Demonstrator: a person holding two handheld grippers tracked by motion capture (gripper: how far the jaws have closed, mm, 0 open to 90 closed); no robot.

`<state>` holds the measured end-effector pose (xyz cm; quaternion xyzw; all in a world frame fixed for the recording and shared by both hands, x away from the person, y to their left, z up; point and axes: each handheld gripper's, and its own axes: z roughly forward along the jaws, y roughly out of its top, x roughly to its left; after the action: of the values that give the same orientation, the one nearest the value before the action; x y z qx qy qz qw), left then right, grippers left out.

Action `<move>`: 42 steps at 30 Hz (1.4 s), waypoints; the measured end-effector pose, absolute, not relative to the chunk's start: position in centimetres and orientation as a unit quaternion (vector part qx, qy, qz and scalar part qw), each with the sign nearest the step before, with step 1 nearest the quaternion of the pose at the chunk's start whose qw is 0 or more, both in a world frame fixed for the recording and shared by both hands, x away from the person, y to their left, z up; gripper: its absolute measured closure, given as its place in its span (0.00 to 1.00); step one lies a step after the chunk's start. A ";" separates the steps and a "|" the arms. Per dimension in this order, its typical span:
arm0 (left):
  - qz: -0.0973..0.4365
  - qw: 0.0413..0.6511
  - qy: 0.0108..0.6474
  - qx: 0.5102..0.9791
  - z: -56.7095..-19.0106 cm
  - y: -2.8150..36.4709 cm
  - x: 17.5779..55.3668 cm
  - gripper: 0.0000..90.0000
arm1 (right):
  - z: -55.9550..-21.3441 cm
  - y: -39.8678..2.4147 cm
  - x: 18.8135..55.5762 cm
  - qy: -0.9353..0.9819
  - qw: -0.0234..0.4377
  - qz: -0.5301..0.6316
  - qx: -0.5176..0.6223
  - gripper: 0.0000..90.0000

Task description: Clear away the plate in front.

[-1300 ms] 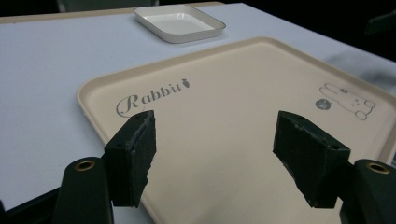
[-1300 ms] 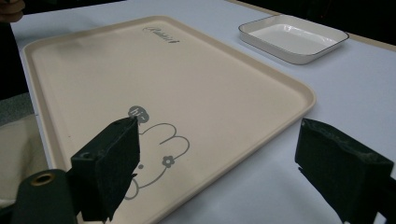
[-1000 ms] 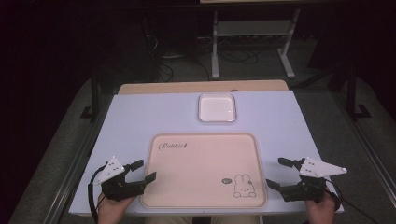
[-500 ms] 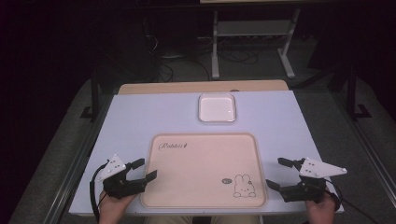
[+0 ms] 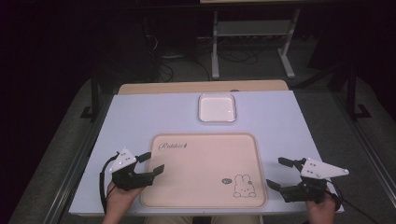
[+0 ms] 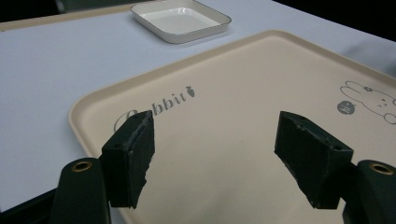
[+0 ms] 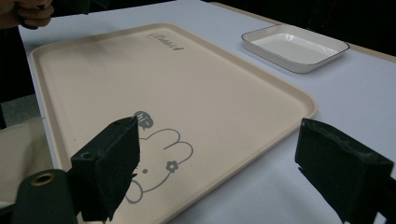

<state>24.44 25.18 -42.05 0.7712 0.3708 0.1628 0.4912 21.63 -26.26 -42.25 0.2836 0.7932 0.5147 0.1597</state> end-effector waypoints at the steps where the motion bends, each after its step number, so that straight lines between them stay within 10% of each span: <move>1: 0.163 0.488 0.369 0.774 -42.0 25.1 24.6 0.31 | -42.3 -26.3 21.6 0.793 0.160 0.515 0.283 0.15; 42: 0.129 0.427 0.375 0.813 -40.7 18.1 35.8 0.38 | -42.3 -26.6 21.7 0.782 0.158 0.531 0.284 0.15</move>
<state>35.85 18.10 -40.71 0.8129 0.3749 0.1290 0.4267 21.69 -26.59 -42.33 0.2839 0.7825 0.5311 0.1585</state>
